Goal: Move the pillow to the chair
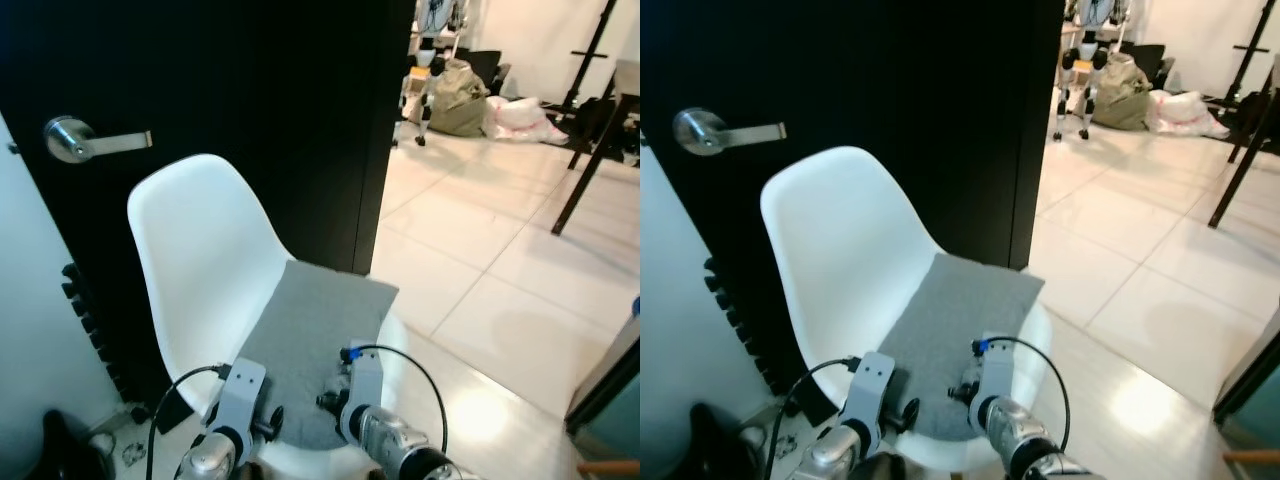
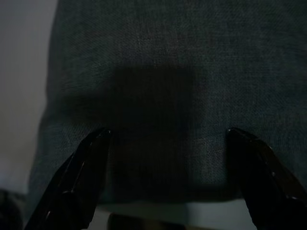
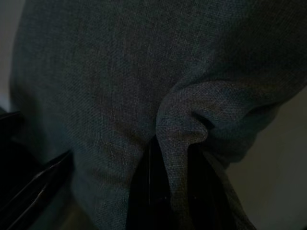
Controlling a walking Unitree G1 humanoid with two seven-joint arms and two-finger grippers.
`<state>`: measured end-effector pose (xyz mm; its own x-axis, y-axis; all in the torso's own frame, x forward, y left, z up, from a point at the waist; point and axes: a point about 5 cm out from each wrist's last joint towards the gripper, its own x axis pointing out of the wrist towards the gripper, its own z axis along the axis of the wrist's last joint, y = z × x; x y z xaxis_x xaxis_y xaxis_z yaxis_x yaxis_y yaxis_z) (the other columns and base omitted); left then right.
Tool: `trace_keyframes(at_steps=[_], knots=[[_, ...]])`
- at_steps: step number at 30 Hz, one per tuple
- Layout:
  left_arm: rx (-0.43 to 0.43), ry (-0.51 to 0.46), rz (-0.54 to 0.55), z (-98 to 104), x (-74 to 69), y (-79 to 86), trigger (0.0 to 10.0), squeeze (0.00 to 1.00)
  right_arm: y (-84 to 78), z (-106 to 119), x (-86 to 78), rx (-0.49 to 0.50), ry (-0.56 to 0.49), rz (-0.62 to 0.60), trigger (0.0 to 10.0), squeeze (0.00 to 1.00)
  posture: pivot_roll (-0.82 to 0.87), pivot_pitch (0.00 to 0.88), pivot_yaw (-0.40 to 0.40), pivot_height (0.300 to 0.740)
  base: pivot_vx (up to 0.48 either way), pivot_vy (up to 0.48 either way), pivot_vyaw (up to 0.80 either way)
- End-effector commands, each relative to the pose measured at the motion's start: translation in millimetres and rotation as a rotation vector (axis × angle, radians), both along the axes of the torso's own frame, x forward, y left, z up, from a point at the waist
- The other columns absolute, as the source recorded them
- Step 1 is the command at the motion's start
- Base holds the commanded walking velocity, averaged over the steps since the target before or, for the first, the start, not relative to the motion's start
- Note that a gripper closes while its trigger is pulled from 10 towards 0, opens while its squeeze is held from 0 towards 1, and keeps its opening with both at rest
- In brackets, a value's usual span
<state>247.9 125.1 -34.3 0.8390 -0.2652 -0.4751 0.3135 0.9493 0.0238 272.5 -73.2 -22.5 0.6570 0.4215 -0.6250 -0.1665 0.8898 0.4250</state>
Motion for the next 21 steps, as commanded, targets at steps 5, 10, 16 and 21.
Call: trace_keyframes(at_steps=[5, 10, 16, 21], knots=[[0.013, -0.019, -0.008, 2.7, 2.6, -0.6, 10.0, 0.0, 73.4, 15.6, -15.9, 0.101, -0.014, 0.424, 10.0, 0.0, 0.14, 0.021, -0.045, 0.59, 0.0, 0.0, 0.0], [0.016, -0.039, 0.006, 5.6, 5.8, -2.2, 10.0, 0.0, 94.2, 22.7, -26.5, 0.133, -0.01, 0.678, 10.0, 0.0, 0.14, 0.017, -0.056, 0.59, 0.0, 0.0, 0.0], [0.042, -0.08, 0.036, 11.4, 12.5, -0.8, 10.0, 0.0, 101.1, 29.0, -30.1, 0.193, -0.005, 0.805, 10.0, 0.0, 0.13, 0.007, -0.059, 0.59, 0.0, 0.0, 0.0], [0.108, -0.193, 0.117, 27.4, 27.8, 9.6, 10.0, 0.0, 99.8, 23.0, -42.7, 0.16, 0.031, 0.976, 10.0, 0.0, 0.13, 0.001, -0.057, 0.59, 0.0, 0.0, 0.0]])
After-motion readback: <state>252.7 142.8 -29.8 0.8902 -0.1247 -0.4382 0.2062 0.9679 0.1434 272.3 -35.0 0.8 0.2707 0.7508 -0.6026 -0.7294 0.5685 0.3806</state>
